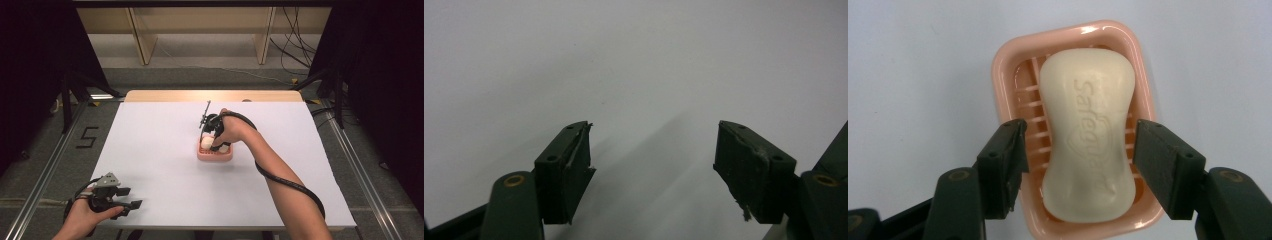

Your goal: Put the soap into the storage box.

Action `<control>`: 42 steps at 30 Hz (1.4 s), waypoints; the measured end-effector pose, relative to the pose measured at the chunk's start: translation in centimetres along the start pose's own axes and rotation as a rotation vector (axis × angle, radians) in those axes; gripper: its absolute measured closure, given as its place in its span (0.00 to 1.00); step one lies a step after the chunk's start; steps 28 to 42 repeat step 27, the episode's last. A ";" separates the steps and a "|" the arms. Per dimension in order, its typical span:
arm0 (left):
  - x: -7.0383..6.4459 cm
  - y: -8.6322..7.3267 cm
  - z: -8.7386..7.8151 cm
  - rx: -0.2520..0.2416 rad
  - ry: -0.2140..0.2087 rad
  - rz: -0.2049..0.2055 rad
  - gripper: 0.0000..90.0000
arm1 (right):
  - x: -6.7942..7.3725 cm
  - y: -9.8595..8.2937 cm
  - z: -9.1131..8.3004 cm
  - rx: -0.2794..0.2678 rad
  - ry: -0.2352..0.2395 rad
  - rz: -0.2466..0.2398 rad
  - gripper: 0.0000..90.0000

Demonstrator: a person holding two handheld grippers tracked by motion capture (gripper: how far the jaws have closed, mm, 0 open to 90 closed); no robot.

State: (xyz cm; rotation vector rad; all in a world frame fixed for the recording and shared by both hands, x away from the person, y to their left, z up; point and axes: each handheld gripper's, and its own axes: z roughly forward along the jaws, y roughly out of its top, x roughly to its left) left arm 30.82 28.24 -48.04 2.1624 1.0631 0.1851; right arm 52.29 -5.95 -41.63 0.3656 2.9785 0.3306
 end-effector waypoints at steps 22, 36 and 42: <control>-0.1 -0.1 0.1 0.006 0.005 -0.006 0.34 | 8.2 -11.1 -1.5 -0.218 -0.057 0.279 0.44; 0.0 0.0 0.2 0.007 0.010 -0.015 0.34 | 11.1 -14.2 -1.0 -0.282 -0.070 0.354 0.50; 0.0 0.0 0.2 0.007 0.010 -0.015 0.34 | 11.1 -14.2 -1.0 -0.282 -0.070 0.354 0.50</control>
